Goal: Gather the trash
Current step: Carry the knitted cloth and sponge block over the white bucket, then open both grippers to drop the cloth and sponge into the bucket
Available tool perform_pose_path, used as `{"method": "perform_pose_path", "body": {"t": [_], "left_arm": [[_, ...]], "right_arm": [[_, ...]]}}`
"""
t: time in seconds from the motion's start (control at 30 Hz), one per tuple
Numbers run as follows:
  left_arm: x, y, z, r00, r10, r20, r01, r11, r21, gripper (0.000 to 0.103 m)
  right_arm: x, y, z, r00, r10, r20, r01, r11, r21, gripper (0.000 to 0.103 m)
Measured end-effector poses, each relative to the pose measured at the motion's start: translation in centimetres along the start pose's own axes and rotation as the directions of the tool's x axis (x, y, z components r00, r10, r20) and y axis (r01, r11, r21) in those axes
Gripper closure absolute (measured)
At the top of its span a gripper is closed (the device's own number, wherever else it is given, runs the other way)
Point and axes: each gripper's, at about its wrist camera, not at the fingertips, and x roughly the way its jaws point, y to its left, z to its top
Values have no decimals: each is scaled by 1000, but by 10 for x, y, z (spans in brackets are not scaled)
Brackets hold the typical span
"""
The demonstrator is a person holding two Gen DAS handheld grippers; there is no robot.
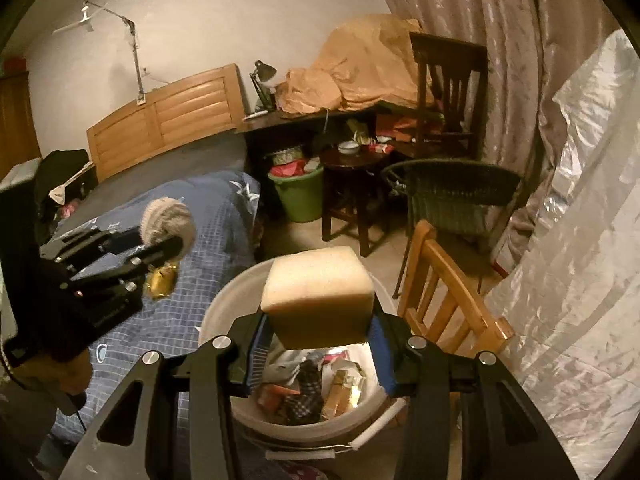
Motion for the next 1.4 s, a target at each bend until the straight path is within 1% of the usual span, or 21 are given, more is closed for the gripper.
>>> {"method": "perform_pose_path", "body": {"t": [0.07, 0.23, 0.4, 0.57, 0.6, 0.63, 0.67, 0.7, 0.73, 0.77, 0.87, 1.17, 1.23, 1.3, 1.33, 1.4], "left_arm": [[12, -9, -1, 999, -31, -22, 31, 999, 11, 70], [29, -18, -13, 996, -53, -69, 55, 998, 37, 70], [41, -16, -18, 993, -62, -103, 66, 997, 36, 70], [54, -11, -21, 985, -102, -142, 106, 994, 20, 70], [56, -11, -21, 983, -111, -149, 115, 993, 18, 69], [60, -12, -22, 979, -123, -165, 128, 992, 19, 66], [63, -12, -23, 977, -122, -173, 128, 992, 20, 65], [65, -11, -23, 977, -118, -177, 123, 992, 16, 55], [67, -8, -23, 979, -105, -177, 107, 994, 3, 41], [67, -6, -22, 981, -97, -168, 97, 995, -11, 37], [66, 4, -21, 981, -107, -162, 101, 994, -44, 35], [60, 13, -27, 984, -95, -151, 85, 994, -70, 35], [54, 18, -34, 987, -71, -142, 60, 995, -81, 35], [46, 26, -40, 991, -36, -129, 24, 995, -98, 35], [36, 35, -47, 994, -1, -113, -12, 993, -115, 32], [20, 51, -61, 994, 55, -91, -68, 986, -152, 25]], "right_arm": [[10, -8, -1, 1000, 2, -19, -2, 1000, 10, 58], [25, -6, -9, 999, 8, -42, -7, 1000, 15, 58], [40, -7, -12, 998, 16, -65, -16, 1000, 12, 58], [52, -3, -10, 997, 30, -75, -30, 1000, 6, 58], [55, -3, -9, 996, 35, -79, -35, 999, 4, 58], [58, -2, -9, 996, 42, -84, -42, 999, 1, 58], [65, 0, -7, 993, 58, -101, -59, 998, -6, 55], [69, 1, -6, 993, 48, -105, -49, 999, -9, 41], [72, 0, -6, 995, 26, -96, -27, 1000, -4, 33], [73, 0, -5, 996, 26, -88, -26, 1000, -1, 29], [75, -1, -5, 997, 30, -76, -29, 999, 14, 29], [69, -3, -11, 998, 18, -57, -17, 999, 27, 29], [64, 0, -13, 999, 13, -34, -12, 1000, 29, 29], [52, 9, -17, 999, 23, 23, -24, 999, 30, 29], [48, 12, -19, 999, 25, 41, -26, 999, 30, 29], [36, 25, -27, 994, 17, 107, -19, 1000, 22, 29]]}}
